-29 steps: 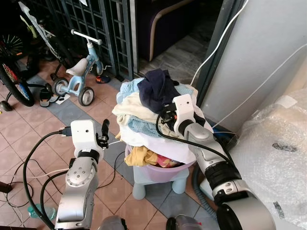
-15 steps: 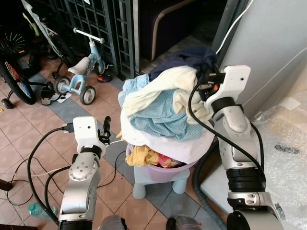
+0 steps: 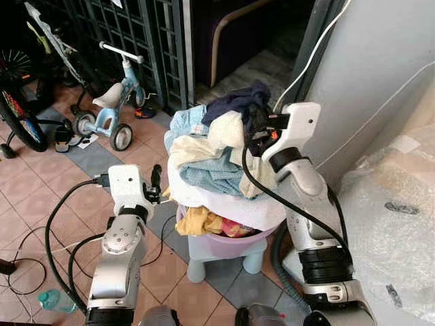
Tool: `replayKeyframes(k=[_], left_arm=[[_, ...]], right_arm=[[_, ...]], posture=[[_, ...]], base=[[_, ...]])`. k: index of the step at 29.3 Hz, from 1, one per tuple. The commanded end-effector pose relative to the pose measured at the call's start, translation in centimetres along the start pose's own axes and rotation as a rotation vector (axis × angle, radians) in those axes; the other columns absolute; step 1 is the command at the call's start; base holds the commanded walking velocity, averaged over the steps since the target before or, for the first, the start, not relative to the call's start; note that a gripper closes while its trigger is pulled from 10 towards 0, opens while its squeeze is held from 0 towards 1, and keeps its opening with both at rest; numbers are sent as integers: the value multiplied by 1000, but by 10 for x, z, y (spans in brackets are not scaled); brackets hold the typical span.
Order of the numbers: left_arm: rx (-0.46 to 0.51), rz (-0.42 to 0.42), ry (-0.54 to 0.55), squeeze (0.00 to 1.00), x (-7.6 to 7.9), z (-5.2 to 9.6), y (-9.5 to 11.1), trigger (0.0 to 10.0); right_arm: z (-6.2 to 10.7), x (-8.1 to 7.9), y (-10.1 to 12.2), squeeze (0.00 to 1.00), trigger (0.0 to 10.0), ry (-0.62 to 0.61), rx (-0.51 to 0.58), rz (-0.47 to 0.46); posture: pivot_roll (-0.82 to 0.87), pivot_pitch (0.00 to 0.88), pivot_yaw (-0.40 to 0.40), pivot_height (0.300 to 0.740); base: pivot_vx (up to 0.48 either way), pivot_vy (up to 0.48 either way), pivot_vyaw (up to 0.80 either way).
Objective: Clothes washing
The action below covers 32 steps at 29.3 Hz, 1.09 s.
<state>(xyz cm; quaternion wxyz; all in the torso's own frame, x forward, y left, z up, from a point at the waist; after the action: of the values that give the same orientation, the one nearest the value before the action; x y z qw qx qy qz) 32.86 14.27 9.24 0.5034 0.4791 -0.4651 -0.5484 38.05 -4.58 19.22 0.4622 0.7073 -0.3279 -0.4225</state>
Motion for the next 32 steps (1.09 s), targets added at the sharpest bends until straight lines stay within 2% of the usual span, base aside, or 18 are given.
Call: replayKeyframes(k=[1,2,3,4,5,10,11,12,13,17,18,19,20,29,31,32], left_arm=[[-1,-12,-62,0,9,1,0,10000],[9,-23,-87,0,13,2,2,10000],[16,-35,-106,0,16,3,3,10000],[20,-42,-117,0,18,4,3,10000],[22,-58,-121,0,19,5,3,10000],[14,-63,-110,0,18,7,1,10000],[11,-62,-109,0,17,8,0,10000],[10,-62,-111,0,18,8,-1,10000],[8,-63,-113,0,18,8,-1,10000],[5,-67,-120,0,19,9,-2,10000],[3,-69,-121,0,18,9,-2,10000],[2,-70,-122,0,18,9,-2,10000],[2,-71,-122,0,18,9,-3,10000],[5,-90,-127,0,18,6,-2,10000],[8,-92,-125,0,17,6,-1,10000],[9,-93,-125,0,17,6,-1,10000]], right_arm=[[-8,-20,-11,0,0,58,-37,6],[-10,-27,-20,0,2235,74,-63,6],[-11,-32,-30,0,6510,87,-102,-3],[-12,-36,-37,0,6510,95,-128,-10],[-12,-41,-43,1000,10000,108,-135,-24],[-9,-46,-52,1000,10000,134,-172,0],[-6,-44,-55,655,10000,143,-187,11],[-5,-43,-56,655,10000,145,-189,18],[-4,-39,-55,0,10000,145,-184,39],[-3,-28,-54,0,10000,119,-178,66],[-2,-21,-53,0,2941,104,-176,70],[-2,-19,-52,0,2941,98,-175,74],[-2,-18,-52,0,0,97,-175,75],[-1,-13,-62,0,0,80,-221,108],[-1,-10,-56,0,0,60,-191,97],[-3,-9,-46,0,0,43,-144,55]], posture=[[10,35,-10,740],[13,36,-11,740],[20,37,-13,740],[20,37,-13,740],[23,39,-16,740],[25,46,-21,740],[24,47,-23,740],[24,47,-23,740],[22,50,-23,740],[18,49,-21,740],[17,48,-19,740],[16,47,-18,740],[15,46,-16,740],[20,37,-7,740],[22,34,-7,740],[23,32,-7,740]], base=[[0,0,0],[0,0,0],[0,0,0],[0,0,0],[0,0,0],[0,0,0],[0,0,0],[0,0,0],[0,0,0],[0,0,0],[0,0,0],[0,0,0],[0,0,0],[0,0,0],[0,0,0],[0,0,0]])
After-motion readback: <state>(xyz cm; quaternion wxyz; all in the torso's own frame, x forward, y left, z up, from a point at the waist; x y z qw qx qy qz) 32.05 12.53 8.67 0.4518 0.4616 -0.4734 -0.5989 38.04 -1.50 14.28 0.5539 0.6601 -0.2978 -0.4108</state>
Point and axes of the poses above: a point about 5 cm out from each wrist's last joint towards the gripper, its own z axis pointing back from the gripper into the wrist, its own y axis along the axis of the wrist's last joint, x = y × z, the point moved 6 cm from there along -z, pointing out of the wrist towards the gripper, and after that the axes turned 7 degrees about -z, right-handed, at the moved point
